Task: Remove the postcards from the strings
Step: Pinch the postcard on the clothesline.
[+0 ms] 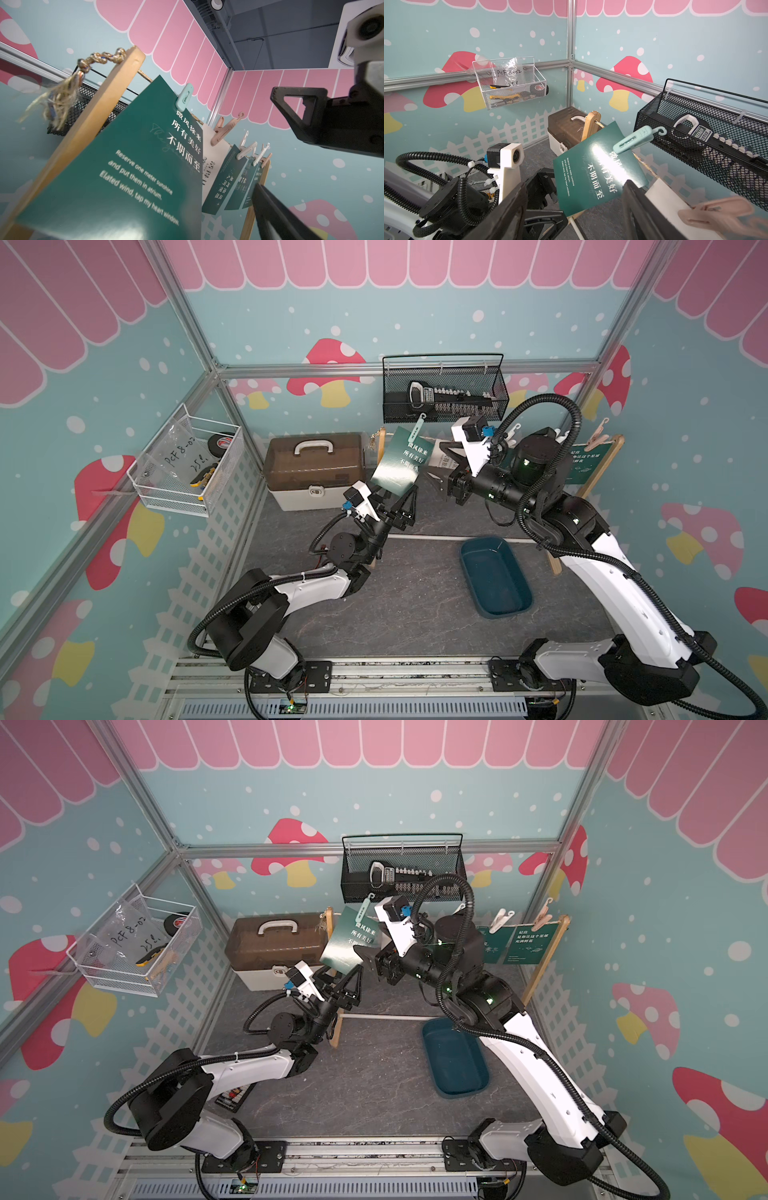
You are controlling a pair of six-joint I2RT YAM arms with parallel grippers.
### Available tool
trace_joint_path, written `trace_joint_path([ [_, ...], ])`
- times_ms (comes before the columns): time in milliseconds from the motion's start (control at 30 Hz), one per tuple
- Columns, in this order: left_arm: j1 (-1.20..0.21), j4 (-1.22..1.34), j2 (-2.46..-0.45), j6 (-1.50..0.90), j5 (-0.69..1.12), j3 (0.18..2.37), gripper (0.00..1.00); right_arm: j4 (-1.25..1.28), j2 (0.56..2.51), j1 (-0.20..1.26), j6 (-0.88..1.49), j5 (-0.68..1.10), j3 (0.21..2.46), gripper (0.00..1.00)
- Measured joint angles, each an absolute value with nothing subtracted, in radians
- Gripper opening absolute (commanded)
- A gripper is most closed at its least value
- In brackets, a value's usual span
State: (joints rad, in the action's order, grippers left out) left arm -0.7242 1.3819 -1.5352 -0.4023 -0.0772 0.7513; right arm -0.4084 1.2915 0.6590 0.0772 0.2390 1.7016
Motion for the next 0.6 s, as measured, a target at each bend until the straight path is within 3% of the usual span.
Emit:
trace_joint_path([
  [233,-0.689,1.326,-1.535,-0.436,-0.073,0.776,0.66,-0.435,1.323,0.591,0.076,0.28,1.766,0.65],
  [600,-0.676,1.318,-1.535,-0.472,-0.038,0.787,0.46,-0.554,1.51,0.48,0.096,0.499,2.115,0.66],
])
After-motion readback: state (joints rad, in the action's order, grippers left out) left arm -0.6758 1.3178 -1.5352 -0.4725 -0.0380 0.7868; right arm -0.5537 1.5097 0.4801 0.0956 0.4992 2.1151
